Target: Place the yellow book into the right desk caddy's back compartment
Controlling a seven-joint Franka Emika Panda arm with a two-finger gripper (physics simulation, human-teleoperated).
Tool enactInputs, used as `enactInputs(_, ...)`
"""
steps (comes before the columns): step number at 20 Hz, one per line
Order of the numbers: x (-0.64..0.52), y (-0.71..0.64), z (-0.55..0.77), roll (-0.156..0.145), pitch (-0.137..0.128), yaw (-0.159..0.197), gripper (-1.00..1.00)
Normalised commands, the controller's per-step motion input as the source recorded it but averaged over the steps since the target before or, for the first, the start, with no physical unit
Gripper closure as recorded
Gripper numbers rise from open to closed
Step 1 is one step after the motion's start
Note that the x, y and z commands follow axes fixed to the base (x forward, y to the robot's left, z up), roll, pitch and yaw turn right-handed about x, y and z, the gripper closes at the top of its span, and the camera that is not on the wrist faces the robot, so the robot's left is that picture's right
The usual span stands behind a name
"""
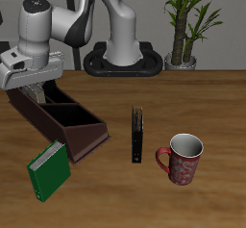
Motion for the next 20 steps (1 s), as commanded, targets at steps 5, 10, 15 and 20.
enactInputs(5, 0.03, 0.03, -0.14, -0.003, 0.016, 0.011, -1.0)
enactInputs(10, -0.01, 0.0, 0.0, -0.019, -0.006, -0.015, -1.0)
enactInputs(15, 0.0, 0.05, 0.03, 0.004, 0.002, -0.011, -1.0)
enactInputs(20, -0.04, 0.05, 0.1, 0.0, -0.012, -0.03, -1.0)
